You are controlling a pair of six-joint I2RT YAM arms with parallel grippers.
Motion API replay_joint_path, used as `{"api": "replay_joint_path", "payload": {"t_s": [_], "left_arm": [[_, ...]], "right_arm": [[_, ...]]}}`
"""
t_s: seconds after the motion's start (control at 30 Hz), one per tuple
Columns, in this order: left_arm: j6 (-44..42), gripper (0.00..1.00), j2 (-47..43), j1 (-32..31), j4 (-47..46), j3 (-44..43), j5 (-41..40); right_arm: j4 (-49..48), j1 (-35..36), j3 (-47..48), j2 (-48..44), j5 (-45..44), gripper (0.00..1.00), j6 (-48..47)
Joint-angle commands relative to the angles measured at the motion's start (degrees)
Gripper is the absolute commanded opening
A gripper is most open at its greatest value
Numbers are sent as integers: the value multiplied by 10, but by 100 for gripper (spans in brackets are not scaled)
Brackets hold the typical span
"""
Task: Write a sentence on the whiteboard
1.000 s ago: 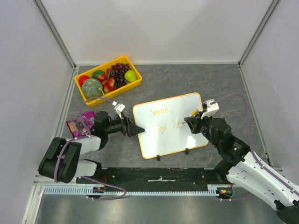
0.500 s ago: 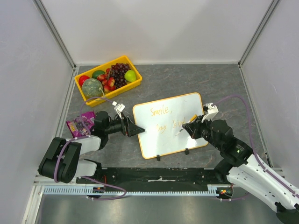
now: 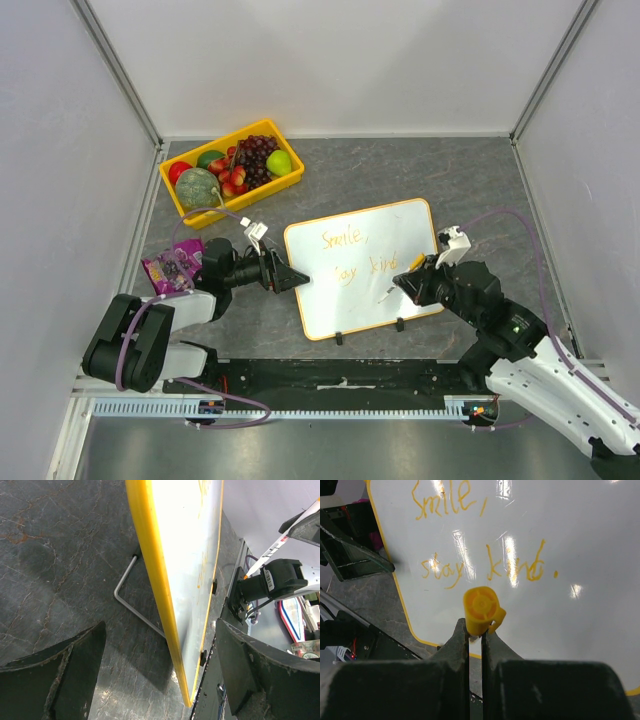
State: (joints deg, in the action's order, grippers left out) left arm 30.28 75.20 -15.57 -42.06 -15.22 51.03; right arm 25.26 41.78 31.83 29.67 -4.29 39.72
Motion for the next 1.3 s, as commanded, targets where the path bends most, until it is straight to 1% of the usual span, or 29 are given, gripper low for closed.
{"api": "replay_joint_path", "payload": {"t_s": [0.0, 0.43, 0.47, 0.73, 0.97, 1.27], "left_arm": [[-26, 93, -8, -2, -7, -2, -3], [-24, 93, -3, -2, -7, -4, 0], [-25, 93, -3, -2, -7, -4, -1], [-24, 93, -3, -2, -7, -4, -1], [-25, 93, -4, -2, -7, -4, 0], [-24, 93, -3, -2, -7, -4, 0]], "right_arm": [[27, -1, -5, -12, 12, 0, 24], [47, -1, -44, -22, 41, 0, 63], [47, 0, -46, -20, 59, 0, 65], [44, -1, -46, 1, 93, 0, 55], [47, -13, 14, 25, 74, 0, 13], [67, -15, 140, 77, -25, 0, -75]]}}
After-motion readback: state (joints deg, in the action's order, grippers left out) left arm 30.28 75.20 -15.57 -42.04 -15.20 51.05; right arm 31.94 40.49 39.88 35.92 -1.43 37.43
